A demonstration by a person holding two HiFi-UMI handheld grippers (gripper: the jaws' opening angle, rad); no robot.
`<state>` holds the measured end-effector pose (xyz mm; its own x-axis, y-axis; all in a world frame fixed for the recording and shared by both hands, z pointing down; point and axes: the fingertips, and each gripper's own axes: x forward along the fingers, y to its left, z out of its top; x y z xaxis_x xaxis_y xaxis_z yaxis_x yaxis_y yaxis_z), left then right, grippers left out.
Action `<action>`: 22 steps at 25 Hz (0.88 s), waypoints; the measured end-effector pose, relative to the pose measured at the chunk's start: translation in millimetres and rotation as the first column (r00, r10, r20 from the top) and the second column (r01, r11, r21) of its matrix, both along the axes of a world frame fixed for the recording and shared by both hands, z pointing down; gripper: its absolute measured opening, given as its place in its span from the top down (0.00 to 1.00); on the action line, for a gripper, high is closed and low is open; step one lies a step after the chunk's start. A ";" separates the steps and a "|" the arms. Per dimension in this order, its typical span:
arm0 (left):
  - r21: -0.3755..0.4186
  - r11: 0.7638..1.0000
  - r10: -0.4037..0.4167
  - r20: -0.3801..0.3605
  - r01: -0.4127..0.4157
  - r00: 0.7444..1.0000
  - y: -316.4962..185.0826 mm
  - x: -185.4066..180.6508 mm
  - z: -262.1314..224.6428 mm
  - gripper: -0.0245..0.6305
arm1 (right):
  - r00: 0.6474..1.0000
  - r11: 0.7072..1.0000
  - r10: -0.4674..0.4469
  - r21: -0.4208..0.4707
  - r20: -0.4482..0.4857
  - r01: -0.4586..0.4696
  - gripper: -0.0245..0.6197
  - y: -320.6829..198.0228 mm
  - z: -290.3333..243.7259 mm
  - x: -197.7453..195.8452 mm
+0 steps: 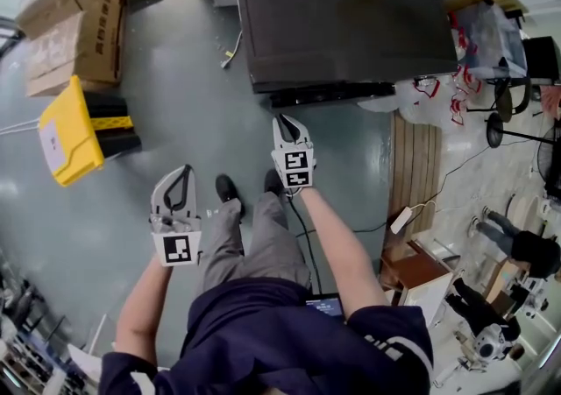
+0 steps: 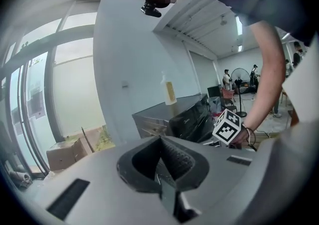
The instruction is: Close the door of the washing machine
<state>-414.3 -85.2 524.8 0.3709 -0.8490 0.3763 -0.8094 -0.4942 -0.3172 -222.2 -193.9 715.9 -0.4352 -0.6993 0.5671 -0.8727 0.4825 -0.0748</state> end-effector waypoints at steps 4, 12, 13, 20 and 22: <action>0.019 1.000 -0.015 -0.018 0.016 1.000 -3.4 -4.3 -10.7 0.93 | 1.000 0.999 -0.011 0.051 0.022 0.010 0.92 3.1 -33.0 -2.8; 0.070 0.996 -0.048 -0.060 0.052 0.997 -10.2 -15.2 -45.3 0.93 | 0.995 0.988 -0.038 0.154 0.094 0.023 0.93 10.4 -120.0 -10.0; 0.075 0.996 -0.034 -0.036 0.037 0.999 -10.2 -15.4 -49.0 0.93 | 0.994 0.986 -0.045 0.165 0.101 0.028 0.93 11.5 -130.1 -11.2; 0.125 0.990 -0.059 -0.100 0.071 0.993 -16.8 -17.7 -77.4 0.93 | 0.991 0.975 -0.063 0.217 0.119 0.036 0.93 13.4 -183.9 -10.1; 0.125 0.982 -0.112 -0.205 0.140 0.972 -17.7 -22.5 -87.3 0.93 | 0.990 0.971 -0.068 0.238 0.121 0.038 0.93 15.7 -202.2 -10.9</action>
<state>-436.8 -102.9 437.5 0.3123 -0.9321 0.1835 -0.9155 -0.3468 -0.2039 -233.1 -178.2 513.7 -0.5335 -0.7798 0.3275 -0.8359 0.5452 -0.0634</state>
